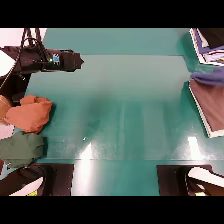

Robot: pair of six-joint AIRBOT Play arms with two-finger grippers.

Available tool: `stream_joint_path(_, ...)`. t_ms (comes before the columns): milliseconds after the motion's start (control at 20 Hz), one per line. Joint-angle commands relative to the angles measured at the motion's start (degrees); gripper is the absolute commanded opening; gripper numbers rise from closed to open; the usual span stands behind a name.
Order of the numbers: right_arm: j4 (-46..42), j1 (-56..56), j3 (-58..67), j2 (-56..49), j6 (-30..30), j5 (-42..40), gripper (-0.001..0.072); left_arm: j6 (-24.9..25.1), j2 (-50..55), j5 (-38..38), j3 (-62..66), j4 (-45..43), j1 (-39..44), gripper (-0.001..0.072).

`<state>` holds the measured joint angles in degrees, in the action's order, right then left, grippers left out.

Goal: Fold the shirts.

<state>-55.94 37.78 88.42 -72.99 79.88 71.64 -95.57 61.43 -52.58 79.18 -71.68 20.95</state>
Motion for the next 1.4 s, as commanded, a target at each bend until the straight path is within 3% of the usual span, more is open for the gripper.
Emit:
stream_joint_path(0, -7.2, 4.3, -12.9, 6.6, 0.7, 3.5, 0.0017, 1.6, 0.0, -2.0, 0.0, -0.2, 0.0, 0.0023)
stream_joint_path(150, -12.0, 8.2, -23.5, 11.1, 0.7, 3.4, 0.0019, 1.6, 0.0, -2.6, 0.0, -0.2, 0.0, 0.0023)
stream_joint_path(200, -13.5, 9.5, -25.9, 12.0, 0.7, 3.5, 0.0083, 1.6, 0.0, -2.5, 0.0, -0.2, 0.0, 0.0023)
stream_joint_path(300, -14.6, 12.4, -29.1, 13.4, 0.7, 2.9, 0.0621, 2.4, 0.0, -2.6, 0.0, -0.2, 0.0, 0.0024)
stream_joint_path(350, -14.3, 13.6, -29.6, 13.9, 1.1, 3.0, 0.0698, 3.0, 0.0, -2.8, 0.0, -0.1, 0.0, 0.0023)
stream_joint_path(600, -7.5, 10.6, -29.5, 19.7, 1.7, 1.8, 0.0693, 3.0, 0.0, -3.4, 0.0, -0.2, 0.0, 0.0024)
stream_joint_path(900, -2.1, -11.2, -29.5, 25.9, 1.7, -3.5, 0.0685, 3.0, 0.0, -4.1, 0.0, -0.2, 0.0, 0.0024)
stream_joint_path(1100, -2.6, -26.9, -29.5, 26.3, 1.7, -7.6, 0.0286, 3.0, 0.0, -1.6, 0.0, -0.1, 0.0, 0.0024)
stream_joint_path(1200, -2.7, -32.8, -29.5, 26.3, 1.2, -10.2, 0.0012, 3.0, 0.0, -0.1, 0.0, 0.0, 0.0, 0.0024)
stream_joint_path(1350, -2.6, -38.0, -29.5, 26.3, 1.0, -12.2, 0.0018, 3.0, 0.0, 0.7, 0.0, 0.0, 0.0, 0.0024)
